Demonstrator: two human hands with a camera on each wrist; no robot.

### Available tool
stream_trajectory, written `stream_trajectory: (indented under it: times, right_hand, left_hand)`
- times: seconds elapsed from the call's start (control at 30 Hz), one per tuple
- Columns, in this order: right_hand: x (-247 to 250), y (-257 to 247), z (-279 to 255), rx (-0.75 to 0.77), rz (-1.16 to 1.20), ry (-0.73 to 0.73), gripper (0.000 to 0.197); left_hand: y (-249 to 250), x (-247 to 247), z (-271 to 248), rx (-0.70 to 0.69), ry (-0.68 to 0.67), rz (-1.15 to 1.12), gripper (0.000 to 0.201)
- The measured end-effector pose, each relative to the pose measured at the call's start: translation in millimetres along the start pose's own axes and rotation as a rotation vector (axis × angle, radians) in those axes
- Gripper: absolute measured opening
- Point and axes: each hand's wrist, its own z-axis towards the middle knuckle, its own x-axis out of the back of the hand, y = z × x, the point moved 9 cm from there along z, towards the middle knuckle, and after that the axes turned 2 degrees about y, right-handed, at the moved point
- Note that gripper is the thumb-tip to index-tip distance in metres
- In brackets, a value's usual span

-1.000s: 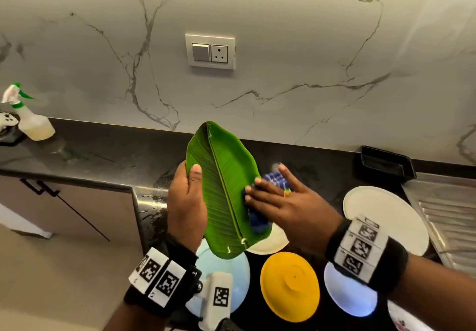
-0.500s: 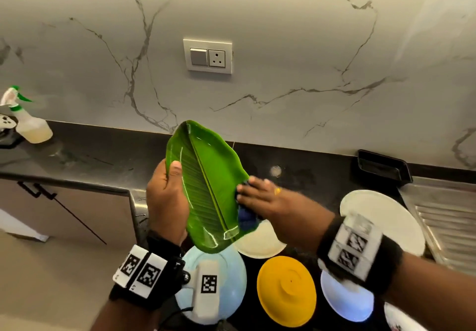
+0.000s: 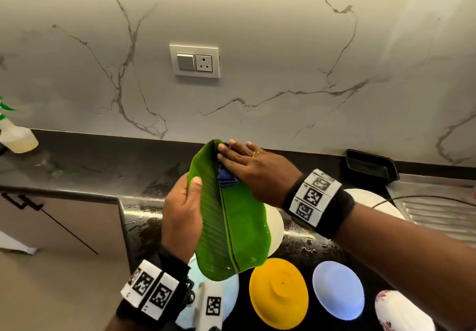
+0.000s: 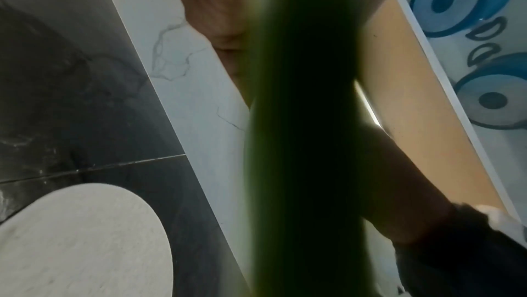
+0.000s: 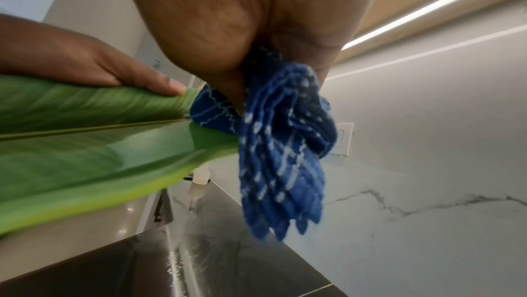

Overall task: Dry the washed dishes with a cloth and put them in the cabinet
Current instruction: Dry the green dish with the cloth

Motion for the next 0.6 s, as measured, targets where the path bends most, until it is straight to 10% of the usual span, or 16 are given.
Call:
stream_trajectory:
  times: [0.23, 0.6]
  right_hand:
    - [-48.4, -42.1, -59.8, 0.024, 0.106, -0.042, 0.067]
    - [-4.6, 7.1, 11.1, -0.213, 0.246, 0.047, 0.079]
  left_hand:
    - [-14.1, 37.8, 18.0, 0.042, 0.276, -0.002, 0.027]
    - [-15.4, -23.6, -4.9, 0.032, -0.064, -0.035, 0.034]
